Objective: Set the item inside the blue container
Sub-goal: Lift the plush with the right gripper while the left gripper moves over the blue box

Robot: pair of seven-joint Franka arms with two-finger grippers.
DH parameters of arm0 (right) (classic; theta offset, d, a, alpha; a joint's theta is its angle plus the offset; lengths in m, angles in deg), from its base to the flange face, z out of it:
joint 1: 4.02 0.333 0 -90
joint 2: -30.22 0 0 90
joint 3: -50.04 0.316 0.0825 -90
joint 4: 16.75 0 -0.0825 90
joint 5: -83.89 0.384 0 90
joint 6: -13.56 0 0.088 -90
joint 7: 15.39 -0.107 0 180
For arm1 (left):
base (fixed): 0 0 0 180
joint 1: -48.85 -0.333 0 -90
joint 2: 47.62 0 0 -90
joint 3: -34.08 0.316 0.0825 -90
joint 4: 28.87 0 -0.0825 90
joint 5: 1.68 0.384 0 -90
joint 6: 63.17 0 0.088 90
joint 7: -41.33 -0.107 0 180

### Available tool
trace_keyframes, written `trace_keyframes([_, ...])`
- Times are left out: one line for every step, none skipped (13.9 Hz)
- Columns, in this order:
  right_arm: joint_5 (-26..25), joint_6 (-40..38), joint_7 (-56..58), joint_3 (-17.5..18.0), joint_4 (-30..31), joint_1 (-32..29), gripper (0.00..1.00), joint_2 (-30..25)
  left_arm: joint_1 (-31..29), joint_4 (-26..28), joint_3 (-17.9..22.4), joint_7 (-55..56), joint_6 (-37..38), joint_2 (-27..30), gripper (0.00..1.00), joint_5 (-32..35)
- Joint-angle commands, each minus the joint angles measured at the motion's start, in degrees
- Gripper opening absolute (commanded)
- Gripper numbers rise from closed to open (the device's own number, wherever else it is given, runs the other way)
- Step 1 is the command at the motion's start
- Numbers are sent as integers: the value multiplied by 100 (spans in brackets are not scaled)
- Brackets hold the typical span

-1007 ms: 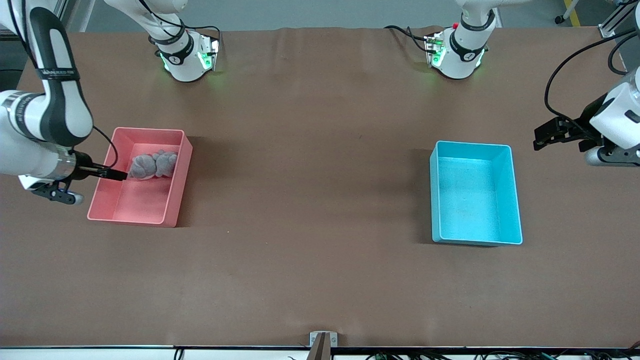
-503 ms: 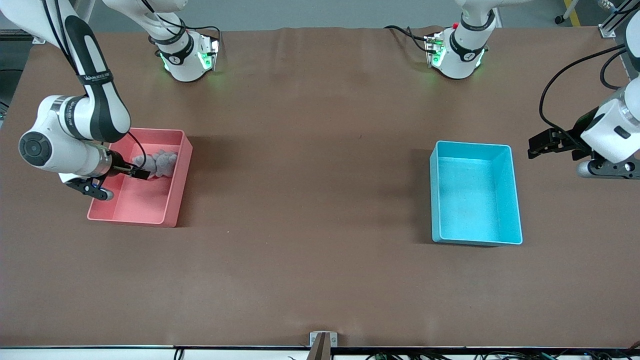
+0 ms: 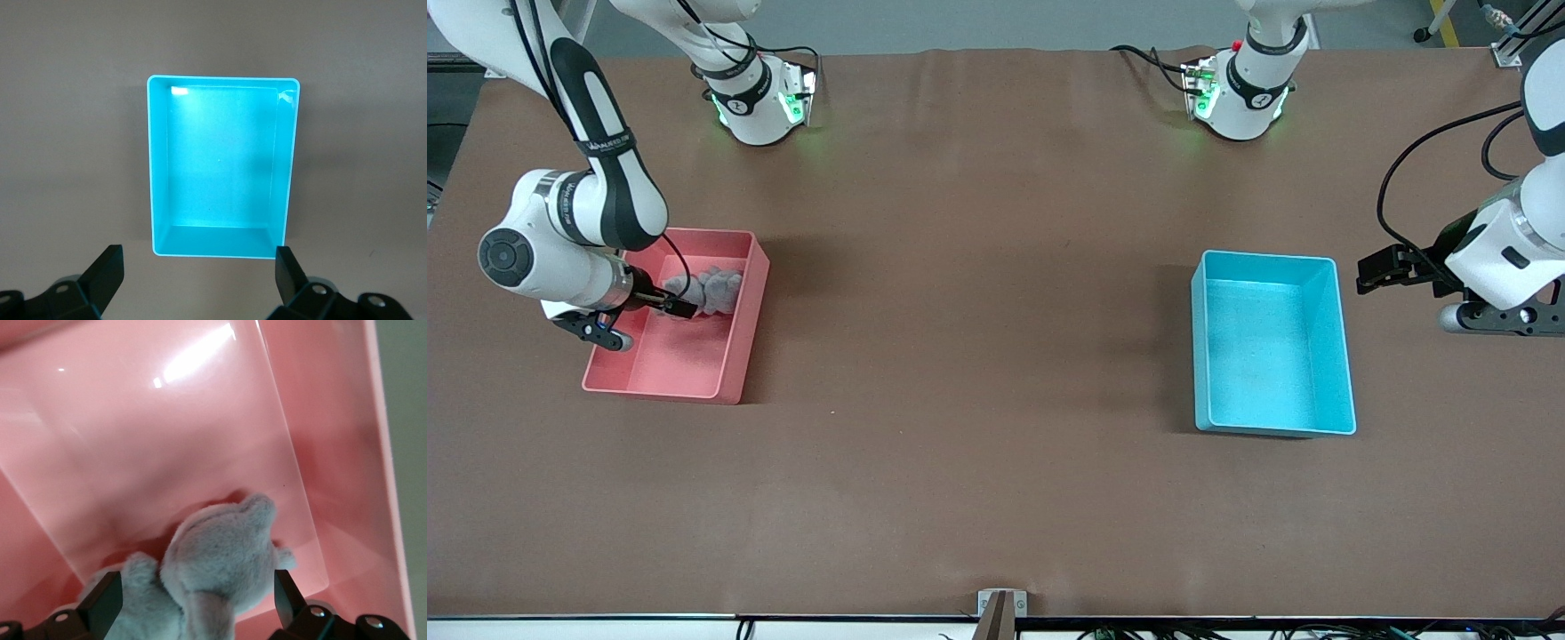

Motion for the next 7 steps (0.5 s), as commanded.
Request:
trace_keyframes([-163,204,-122,51,140,-159,100,157,102,101,-21,65,-230,10,100,34])
trace_keyframes([-163,196,-131,51,140,-168,100,192,102,102,-21,65,-239,10,100,34])
trace_keyframes([-163,178,-148,60,140,-160,100,219,111,102,-21,65,-240,2,100,34])
trace_keyframes([-163,170,-148,60,140,-168,100,236,111,102,-21,65,-248,-7,100,34])
trace_keyframes([-163,169,-148,60,140,-160,98,245,111,110,-21,65,-309,-7,100,34])
trace_keyframes([-163,169,-148,60,140,-159,95,254,111,119,-21,65,-362,-16,100,34])
trace_keyframes([-163,143,-140,60,140,-159,89,272,120,111,-21,73,-397,-25,100,34])
